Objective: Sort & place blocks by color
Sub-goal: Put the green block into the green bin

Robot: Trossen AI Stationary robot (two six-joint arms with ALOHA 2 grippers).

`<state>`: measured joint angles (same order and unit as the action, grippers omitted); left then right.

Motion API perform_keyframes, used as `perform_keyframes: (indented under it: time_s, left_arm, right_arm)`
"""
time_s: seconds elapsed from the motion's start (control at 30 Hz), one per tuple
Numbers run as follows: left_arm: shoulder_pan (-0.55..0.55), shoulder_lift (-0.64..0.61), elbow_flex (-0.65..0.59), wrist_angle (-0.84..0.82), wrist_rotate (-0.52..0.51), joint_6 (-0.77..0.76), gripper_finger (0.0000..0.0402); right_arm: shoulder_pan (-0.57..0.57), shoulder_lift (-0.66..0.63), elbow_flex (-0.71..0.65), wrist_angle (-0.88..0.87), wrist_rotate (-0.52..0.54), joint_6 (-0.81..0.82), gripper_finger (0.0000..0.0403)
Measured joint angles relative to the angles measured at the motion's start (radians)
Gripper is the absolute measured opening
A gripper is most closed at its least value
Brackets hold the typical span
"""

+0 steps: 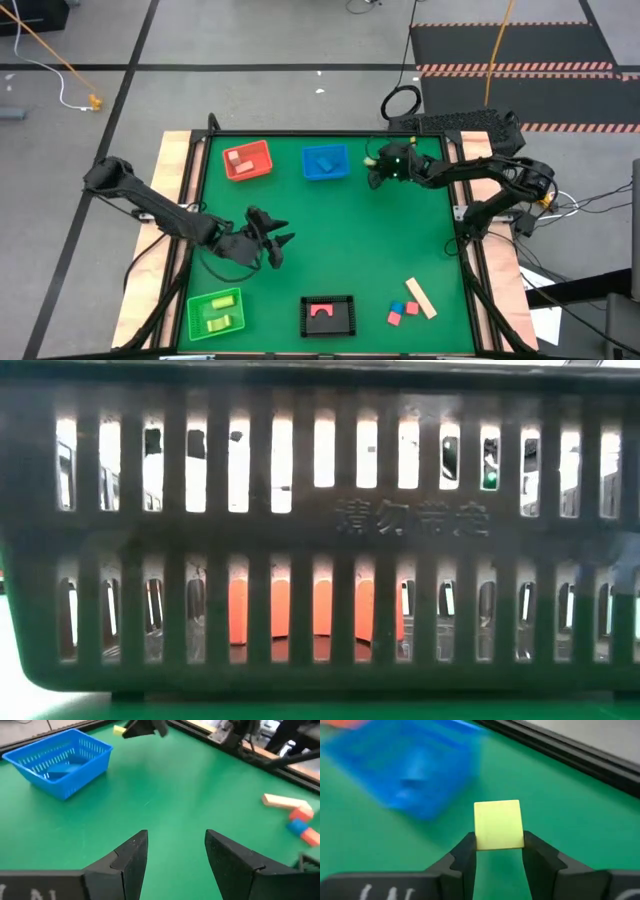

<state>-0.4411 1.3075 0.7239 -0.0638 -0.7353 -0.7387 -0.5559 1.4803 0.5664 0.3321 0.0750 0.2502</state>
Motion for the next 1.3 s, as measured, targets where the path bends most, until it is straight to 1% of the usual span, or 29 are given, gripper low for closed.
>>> perform_keyframes:
  time_s: [0.1,0.17,0.27,0.37,0.47,0.53,0.63,0.7,0.73,0.93,1.0,1.13,1.23,1.3]
  left_arm:
    - [0.028,0.062,0.001,0.115,0.000,-0.001,0.0200]
    - [0.049,0.097,0.001,0.212,0.000,-0.001,0.0200]
    - [0.079,0.143,0.001,0.381,-0.001,0.024,0.0200]
    - [0.105,0.178,0.001,0.515,0.000,0.048,0.0200]
    - [0.129,0.199,0.001,0.553,0.008,0.025,0.0200]
    - [0.147,0.204,0.001,0.553,0.039,-0.022,0.0200]
    - [0.172,0.208,0.001,0.552,0.132,-0.072,0.0200]
    - [0.184,0.208,0.001,0.557,0.182,-0.095,0.0200]
    - [0.189,0.208,0.001,0.557,0.191,-0.106,0.0200]
    - [0.207,0.208,0.001,0.573,0.196,-0.129,0.0200]
    - [0.214,0.208,0.001,0.575,0.213,-0.131,0.0200]
    - [0.218,0.208,0.001,0.627,0.261,-0.131,0.0200]
    - [0.215,0.208,0.001,0.614,0.265,-0.128,0.0200]
    - [0.209,0.208,0.001,0.611,0.266,-0.128,0.0200]
  right_arm:
    - [0.100,-0.023,0.000,0.112,-0.037,-0.061,0.0122]
    - [0.177,-0.032,0.001,0.176,-0.035,-0.124,0.0125]
    - [0.304,-0.033,0.001,0.269,-0.012,-0.241,0.0117]
    - [0.434,-0.034,0.001,0.351,0.096,-0.377,0.0113]
    - [0.548,-0.034,0.001,0.413,0.219,-0.516,0.0114]
    - [0.615,-0.034,0.001,0.447,0.297,-0.601,0.0119]
    - [0.693,-0.034,0.001,0.473,0.403,-0.703,0.0119]
    - [0.731,-0.034,0.001,0.481,0.457,-0.743,0.0117]
    - [0.748,-0.034,0.001,0.483,0.472,-0.755,0.0116]
    - [0.814,-0.034,0.001,0.499,0.476,-0.749,0.0117]
    - [0.827,-0.026,0.005,0.514,0.476,-0.735,0.0117]
    - [0.833,0.021,0.050,0.502,0.476,-0.707,0.0117]
    - [0.833,0.072,0.099,0.468,0.483,-0.724,0.0117]
    - [0.832,0.102,0.136,0.444,0.507,-0.729,0.0117]
